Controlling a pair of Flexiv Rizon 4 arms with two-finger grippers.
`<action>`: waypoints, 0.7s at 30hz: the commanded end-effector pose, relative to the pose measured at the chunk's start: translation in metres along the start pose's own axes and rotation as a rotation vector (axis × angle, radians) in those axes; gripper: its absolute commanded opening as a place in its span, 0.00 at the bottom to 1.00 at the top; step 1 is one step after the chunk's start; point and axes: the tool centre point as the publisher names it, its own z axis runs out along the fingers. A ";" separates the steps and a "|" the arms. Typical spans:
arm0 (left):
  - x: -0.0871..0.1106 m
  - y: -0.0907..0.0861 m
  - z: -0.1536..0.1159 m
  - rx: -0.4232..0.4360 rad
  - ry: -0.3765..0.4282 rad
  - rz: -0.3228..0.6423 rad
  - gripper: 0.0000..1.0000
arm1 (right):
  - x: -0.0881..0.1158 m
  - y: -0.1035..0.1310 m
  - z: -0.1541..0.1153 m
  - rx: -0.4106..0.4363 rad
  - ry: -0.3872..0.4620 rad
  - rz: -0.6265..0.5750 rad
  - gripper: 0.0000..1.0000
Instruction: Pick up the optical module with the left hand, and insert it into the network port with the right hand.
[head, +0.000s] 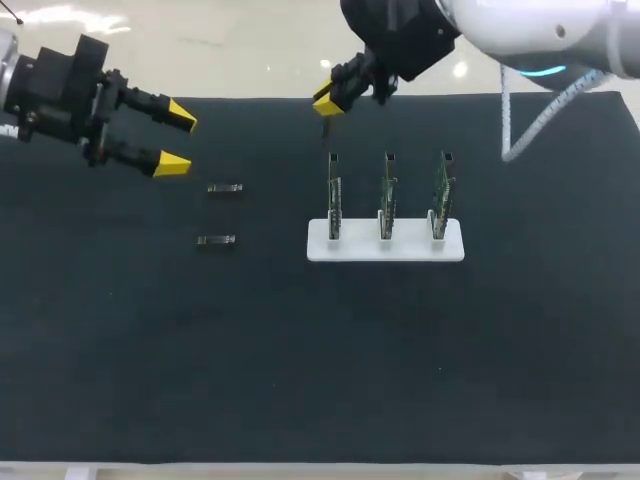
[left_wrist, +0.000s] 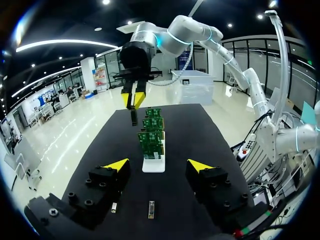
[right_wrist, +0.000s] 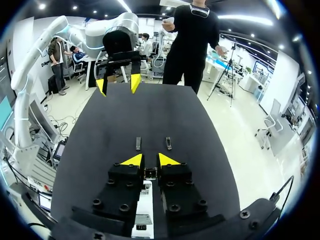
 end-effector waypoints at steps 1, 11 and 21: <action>0.000 0.001 0.001 0.002 0.003 0.000 1.00 | 0.003 -0.006 0.005 -0.057 -0.008 -0.007 0.00; 0.000 0.001 0.001 0.002 0.003 0.000 1.00 | 0.005 0.002 -0.003 -0.081 0.013 0.002 0.00; 0.000 0.001 0.001 0.002 0.003 0.000 1.00 | 0.014 0.009 -0.005 -0.091 0.017 0.005 0.00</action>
